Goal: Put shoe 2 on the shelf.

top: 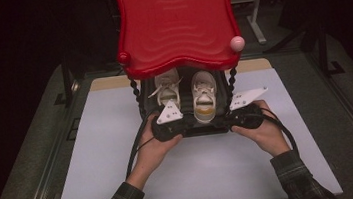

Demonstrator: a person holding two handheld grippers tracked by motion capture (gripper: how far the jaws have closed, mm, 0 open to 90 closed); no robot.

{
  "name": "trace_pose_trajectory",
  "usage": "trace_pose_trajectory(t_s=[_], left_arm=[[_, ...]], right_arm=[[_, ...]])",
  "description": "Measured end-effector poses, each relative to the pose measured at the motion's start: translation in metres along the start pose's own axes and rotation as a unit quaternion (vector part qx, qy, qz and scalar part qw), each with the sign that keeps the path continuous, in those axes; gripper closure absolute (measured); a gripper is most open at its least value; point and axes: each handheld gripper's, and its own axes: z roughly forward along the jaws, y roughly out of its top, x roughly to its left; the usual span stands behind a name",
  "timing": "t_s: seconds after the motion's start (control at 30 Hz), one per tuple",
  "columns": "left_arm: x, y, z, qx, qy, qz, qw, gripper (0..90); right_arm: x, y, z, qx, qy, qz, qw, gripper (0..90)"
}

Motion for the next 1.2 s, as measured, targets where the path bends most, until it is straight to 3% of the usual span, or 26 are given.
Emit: trace_pose_trajectory(t_s=[0.17,0.23,0.33,0.53,0.8,1.03,1.2], left_arm=[[0.003,0.006,0.009,0.005,0.007,0.002,1.0,87.3],[0.003,0.008,0.012,0.012,0.021,0.008,0.9997,86.9],[0.006,0.01,0.015,0.013,0.022,0.003,0.9997,86.8],[0.005,0.01,0.018,0.018,0.022,0.001,0.9996,85.2],[0.006,0.014,0.015,0.015,0.023,0.002,0.9996,84.3],[0.009,0.015,0.023,0.024,0.024,-0.005,0.9994,84.1],[0.007,0.015,0.015,0.018,0.025,-0.001,0.9995,81.4]], right_arm=[[-0.007,0.005,0.002,0.003,-0.025,0.007,0.9997,90.0],[-0.009,0.006,0.004,0.006,-0.032,0.01,0.9994,90.0],[-0.012,0.007,0.006,0.005,-0.044,0.015,0.9989,90.0],[-0.013,0.006,0.005,0.004,-0.056,0.021,0.9982,90.0],[-0.009,0.007,0.002,-0.003,-0.048,0.017,0.9987,90.0],[-0.012,0.008,0.007,0.002,-0.066,0.021,0.9976,89.9],[-0.011,0.006,0.0,-0.004,-0.07,0.019,0.9974,89.9]])
